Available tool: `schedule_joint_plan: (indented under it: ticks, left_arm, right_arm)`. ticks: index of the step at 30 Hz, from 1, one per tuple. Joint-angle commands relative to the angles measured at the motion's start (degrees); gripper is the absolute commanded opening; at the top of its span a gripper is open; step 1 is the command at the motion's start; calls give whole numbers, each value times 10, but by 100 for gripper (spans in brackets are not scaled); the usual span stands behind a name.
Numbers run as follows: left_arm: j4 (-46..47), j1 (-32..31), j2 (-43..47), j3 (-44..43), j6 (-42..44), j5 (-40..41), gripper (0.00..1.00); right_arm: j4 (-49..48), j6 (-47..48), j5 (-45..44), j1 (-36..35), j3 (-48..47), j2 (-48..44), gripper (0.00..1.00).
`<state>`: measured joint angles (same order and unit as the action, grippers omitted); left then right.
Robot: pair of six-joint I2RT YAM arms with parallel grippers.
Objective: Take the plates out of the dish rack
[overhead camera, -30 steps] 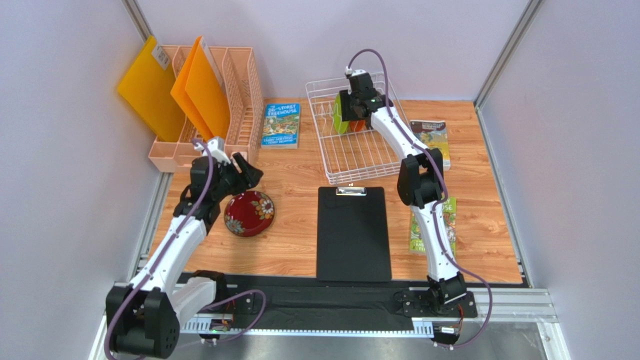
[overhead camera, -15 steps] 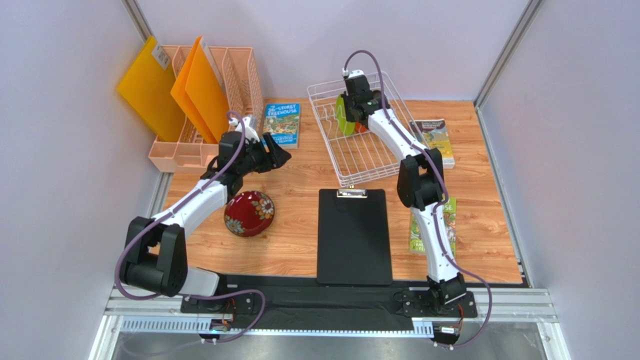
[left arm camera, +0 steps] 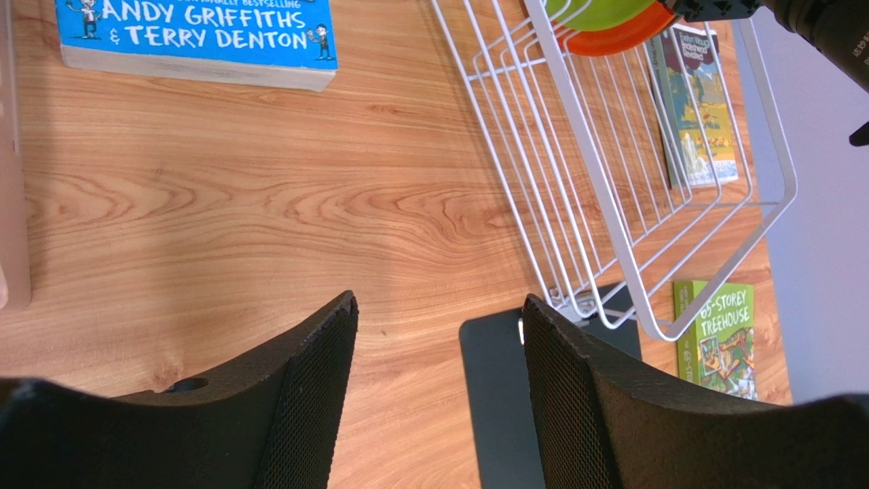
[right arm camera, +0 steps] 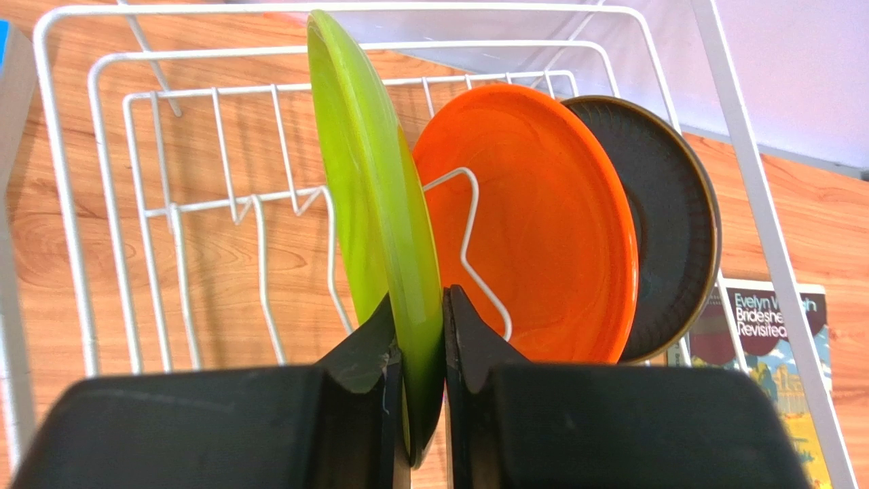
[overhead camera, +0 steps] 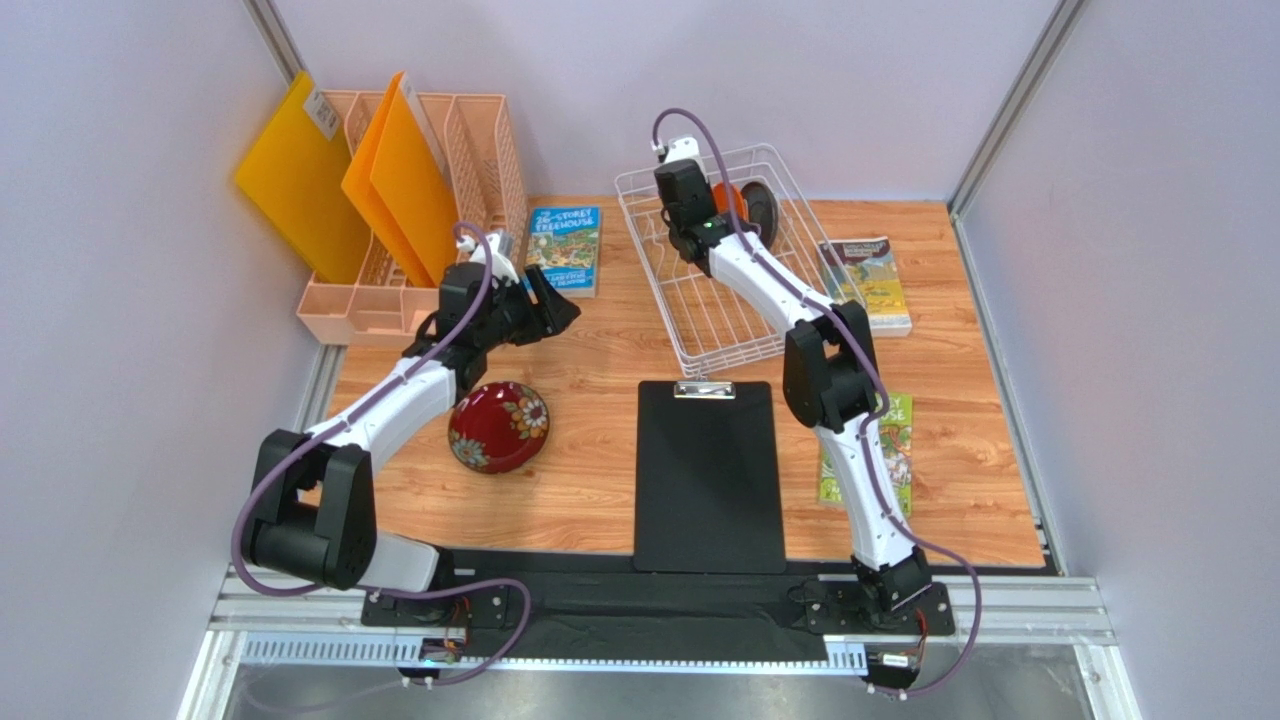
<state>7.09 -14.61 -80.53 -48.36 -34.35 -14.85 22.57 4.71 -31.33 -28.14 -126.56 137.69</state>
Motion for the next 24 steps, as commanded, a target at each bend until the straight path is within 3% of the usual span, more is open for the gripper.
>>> schedule_joint_plan:
  ticks: [1, 7, 12, 18, 22, 24]
  left_arm:
    - [17, -2, 7, -17, 9, 3, 67]
    - [32, -2, 8, -15, 7, -11, 67]
    - [84, -2, 1, -16, -11, -46, 68]
    - [164, -6, -37, -24, -61, -113, 68]
    - [247, -7, -62, -15, -113, -152, 68]
    - [288, -8, -76, -10, -142, -165, 68]
  right_arm:
    - [-74, 14, -90, -2, 18, -74, 0]
    - [-100, -18, -57, -2, 143, -210, 0]
    - [-22, -74, 27, -6, 206, -290, 0]
    - [0, -165, 216, -7, 314, -382, 0]
    - [-39, -232, 399, -6, 396, -417, 0]
    - [-62, -268, 427, -8, 423, -432, 0]
